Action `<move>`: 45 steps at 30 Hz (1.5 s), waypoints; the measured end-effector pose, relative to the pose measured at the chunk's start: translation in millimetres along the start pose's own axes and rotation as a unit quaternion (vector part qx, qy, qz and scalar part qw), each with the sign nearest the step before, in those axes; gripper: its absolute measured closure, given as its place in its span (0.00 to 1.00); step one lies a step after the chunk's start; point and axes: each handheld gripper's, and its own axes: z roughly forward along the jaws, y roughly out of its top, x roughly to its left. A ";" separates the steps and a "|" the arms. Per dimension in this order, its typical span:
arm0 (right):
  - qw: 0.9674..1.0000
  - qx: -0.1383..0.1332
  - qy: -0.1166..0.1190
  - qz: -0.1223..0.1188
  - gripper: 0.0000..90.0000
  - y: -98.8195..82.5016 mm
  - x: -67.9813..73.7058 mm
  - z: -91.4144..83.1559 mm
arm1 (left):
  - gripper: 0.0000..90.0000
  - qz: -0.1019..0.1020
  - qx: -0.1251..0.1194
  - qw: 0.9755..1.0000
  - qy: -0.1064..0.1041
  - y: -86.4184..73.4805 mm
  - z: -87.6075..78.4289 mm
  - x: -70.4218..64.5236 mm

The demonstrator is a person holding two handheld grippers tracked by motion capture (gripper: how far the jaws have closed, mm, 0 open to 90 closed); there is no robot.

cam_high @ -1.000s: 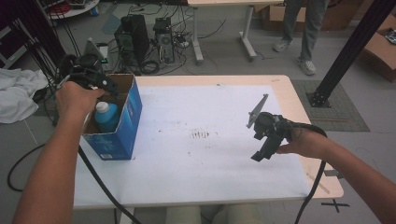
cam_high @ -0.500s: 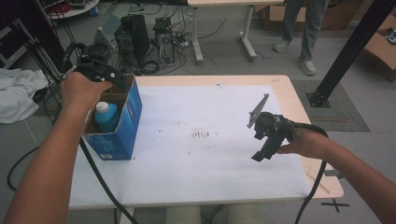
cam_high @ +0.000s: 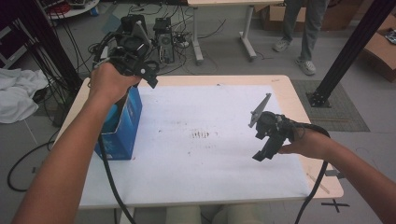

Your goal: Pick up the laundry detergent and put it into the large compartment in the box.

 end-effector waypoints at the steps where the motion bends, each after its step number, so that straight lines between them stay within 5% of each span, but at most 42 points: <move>1: 1.000 -0.001 0.000 0.000 0.21 -0.4 -0.3 0.0 | 0.21 0.012 0.001 1.000 -0.003 2.9 0.6 -4.1; 7: 1.000 0.000 0.000 0.002 0.21 -1.0 -1.3 -1.4 | 0.21 0.067 0.002 0.997 -0.025 15.5 5.2 -25.2; 16: 1.000 -0.001 -0.002 0.003 0.21 0.9 -2.7 -1.5 | 0.22 0.147 0.011 0.988 -0.050 26.2 18.7 -54.6; 20: 1.000 0.000 -0.002 0.004 0.21 2.2 -3.9 -0.9 | 0.22 0.186 0.009 0.980 -0.065 28.3 24.2 -64.6; 21: 1.000 0.000 -0.002 0.004 0.21 2.2 -3.9 -0.9 | 0.22 0.186 0.009 0.980 -0.065 28.3 24.2 -64.6; 22: 1.000 -0.001 -0.001 0.003 0.21 2.6 -4.6 -0.5 | 0.22 0.202 0.008 0.977 -0.067 29.2 27.4 -68.6; 24: 1.000 -0.001 -0.001 0.003 0.21 2.8 -4.8 -0.6 | 0.22 0.206 0.011 0.976 -0.069 29.4 29.2 -71.4; 31: 1.000 0.000 0.000 0.008 0.21 4.0 -7.5 -1.2 | 0.22 0.246 0.022 0.966 -0.071 37.5 44.4 -92.6; 36: 1.000 0.000 0.000 0.009 0.21 3.8 -9.2 -1.1 | 0.22 0.253 0.029 0.964 -0.071 44.7 51.0 -99.9; 38: 1.000 0.000 0.001 0.008 0.21 3.9 -9.9 -1.1 | 0.22 0.267 0.029 0.961 -0.073 49.3 54.6 -104.5; 40: 1.000 0.001 0.001 0.008 0.21 3.8 -10.6 -1.1 | 0.22 0.269 0.031 0.960 -0.076 50.3 55.9 -106.0; 41: 1.000 0.002 0.002 0.010 0.21 3.8 -11.0 -1.3 | 0.22 0.281 0.036 0.956 -0.075 52.2 58.9 -109.1; 45: 1.000 0.002 0.003 0.008 0.21 3.8 -12.0 -0.9 | 0.22 0.285 0.041 0.955 -0.076 54.9 62.7 -111.9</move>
